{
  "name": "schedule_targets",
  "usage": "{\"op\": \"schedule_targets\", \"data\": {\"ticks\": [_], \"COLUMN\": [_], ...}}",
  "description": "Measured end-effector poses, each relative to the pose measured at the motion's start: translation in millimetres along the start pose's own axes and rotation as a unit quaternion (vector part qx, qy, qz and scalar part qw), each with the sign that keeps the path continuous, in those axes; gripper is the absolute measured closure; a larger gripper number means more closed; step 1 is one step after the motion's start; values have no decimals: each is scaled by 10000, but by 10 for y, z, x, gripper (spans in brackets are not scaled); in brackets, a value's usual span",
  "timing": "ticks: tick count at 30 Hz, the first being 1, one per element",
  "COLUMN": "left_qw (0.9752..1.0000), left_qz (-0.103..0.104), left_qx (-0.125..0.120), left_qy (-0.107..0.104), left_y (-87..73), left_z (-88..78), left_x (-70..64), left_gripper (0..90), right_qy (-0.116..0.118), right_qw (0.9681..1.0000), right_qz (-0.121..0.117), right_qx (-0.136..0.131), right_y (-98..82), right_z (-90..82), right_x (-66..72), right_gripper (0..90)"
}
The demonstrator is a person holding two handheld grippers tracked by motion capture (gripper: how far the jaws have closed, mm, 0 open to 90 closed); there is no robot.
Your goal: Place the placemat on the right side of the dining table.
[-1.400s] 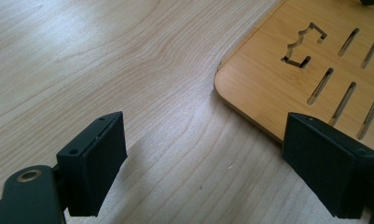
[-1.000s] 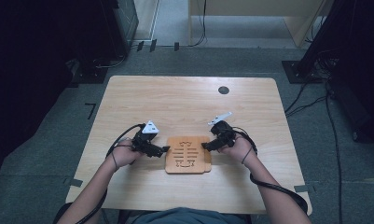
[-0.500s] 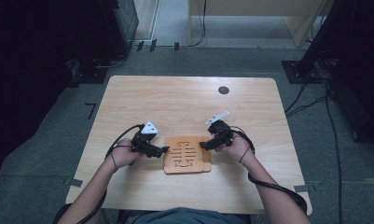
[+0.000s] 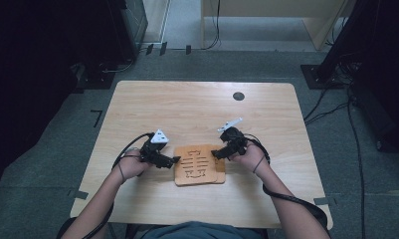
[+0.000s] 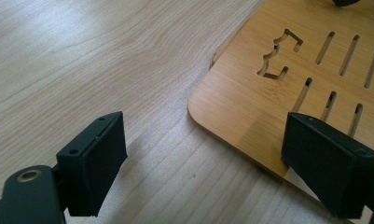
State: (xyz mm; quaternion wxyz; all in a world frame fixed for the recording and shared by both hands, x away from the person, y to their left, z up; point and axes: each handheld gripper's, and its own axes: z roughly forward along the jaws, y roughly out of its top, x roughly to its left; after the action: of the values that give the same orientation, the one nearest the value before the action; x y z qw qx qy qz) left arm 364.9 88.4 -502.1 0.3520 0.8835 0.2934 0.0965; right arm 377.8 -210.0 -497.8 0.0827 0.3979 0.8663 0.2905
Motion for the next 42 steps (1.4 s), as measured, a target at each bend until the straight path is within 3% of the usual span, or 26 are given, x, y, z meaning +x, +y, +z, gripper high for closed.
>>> {"op": "schedule_targets", "data": {"ticks": [11, 15, 22, 30, 33, 42], "left_qw": [10000, 10000, 10000, 10000, 9999, 10000], "left_qz": [22, -8, -43, -6, -91, -63], "left_qx": [25, 47, 57, 64, 49, 44], "left_qy": [-29, -37, -68, -11, -15, 20], "left_y": [-2, -14, -38, -40, -47, -55], "left_z": [-5, -21, -38, -61, -49, -63], "left_x": [1, 32, 52, 72, 81, 102], "left_gripper": [130, 129, 129, 130, 129, 130], "right_qy": [-17, 109, 7, 48, 30, 104], "right_qw": [10000, 9995, 9990, 9994, 9996, 9995], "right_qz": [69, 276, 445, 318, 270, 287], "right_qx": [28, 128, -63, -122, -120, -16], "right_y": [44, 73, 118, 163, 171, 191], "right_z": [29, 24, -94, -120, -126, -122], "right_x": [36, 26, 69, 169, 190, 264], "right_gripper": [149, 154, 153, 153, 153, 195]}}
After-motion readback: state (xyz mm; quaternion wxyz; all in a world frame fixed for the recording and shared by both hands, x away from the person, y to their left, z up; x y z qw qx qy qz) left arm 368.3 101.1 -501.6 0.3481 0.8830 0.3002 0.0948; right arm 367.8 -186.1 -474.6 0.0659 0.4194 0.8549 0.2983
